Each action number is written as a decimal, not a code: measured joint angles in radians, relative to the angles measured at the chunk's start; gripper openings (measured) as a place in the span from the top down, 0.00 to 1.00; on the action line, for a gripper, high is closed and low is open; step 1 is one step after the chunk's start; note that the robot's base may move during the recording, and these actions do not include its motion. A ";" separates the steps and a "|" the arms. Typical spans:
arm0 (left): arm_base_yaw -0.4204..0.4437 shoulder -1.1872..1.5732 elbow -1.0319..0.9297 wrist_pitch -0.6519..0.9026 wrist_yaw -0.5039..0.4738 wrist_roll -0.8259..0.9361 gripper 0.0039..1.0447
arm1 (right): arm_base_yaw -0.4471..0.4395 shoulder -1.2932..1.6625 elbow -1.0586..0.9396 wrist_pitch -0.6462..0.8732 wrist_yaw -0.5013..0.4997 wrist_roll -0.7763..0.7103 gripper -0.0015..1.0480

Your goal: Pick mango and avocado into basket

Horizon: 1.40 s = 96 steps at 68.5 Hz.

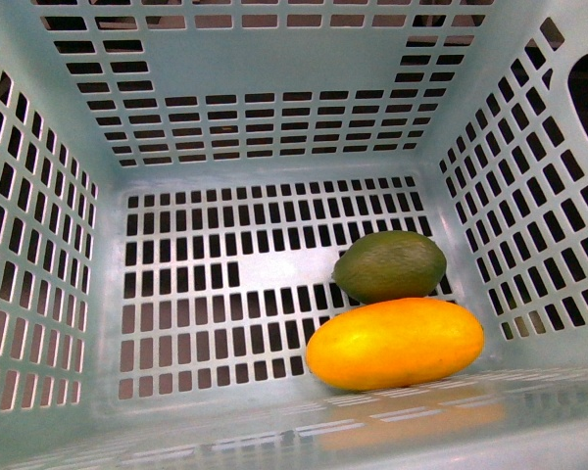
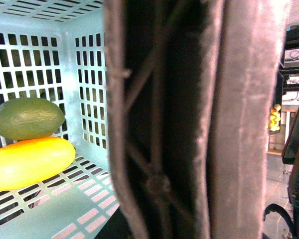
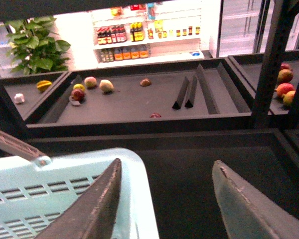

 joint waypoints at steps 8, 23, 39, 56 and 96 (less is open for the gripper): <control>0.000 0.000 0.000 0.000 0.000 0.000 0.87 | -0.179 -0.223 -0.256 0.016 -0.174 -0.080 0.98; -0.001 0.000 0.000 0.000 0.000 0.003 0.87 | -0.295 -0.356 -0.336 -0.037 -0.317 -0.081 0.98; 0.000 0.000 0.000 0.000 0.000 0.003 0.87 | -0.339 -0.471 -0.378 -0.106 -0.333 -0.081 0.98; -0.001 0.000 0.000 0.000 0.000 0.004 0.87 | -0.339 -0.552 -0.408 -0.135 -0.333 -0.081 0.98; -0.001 0.000 0.000 0.000 0.000 0.004 0.87 | -0.340 -0.843 -0.408 -0.430 -0.333 -0.081 0.98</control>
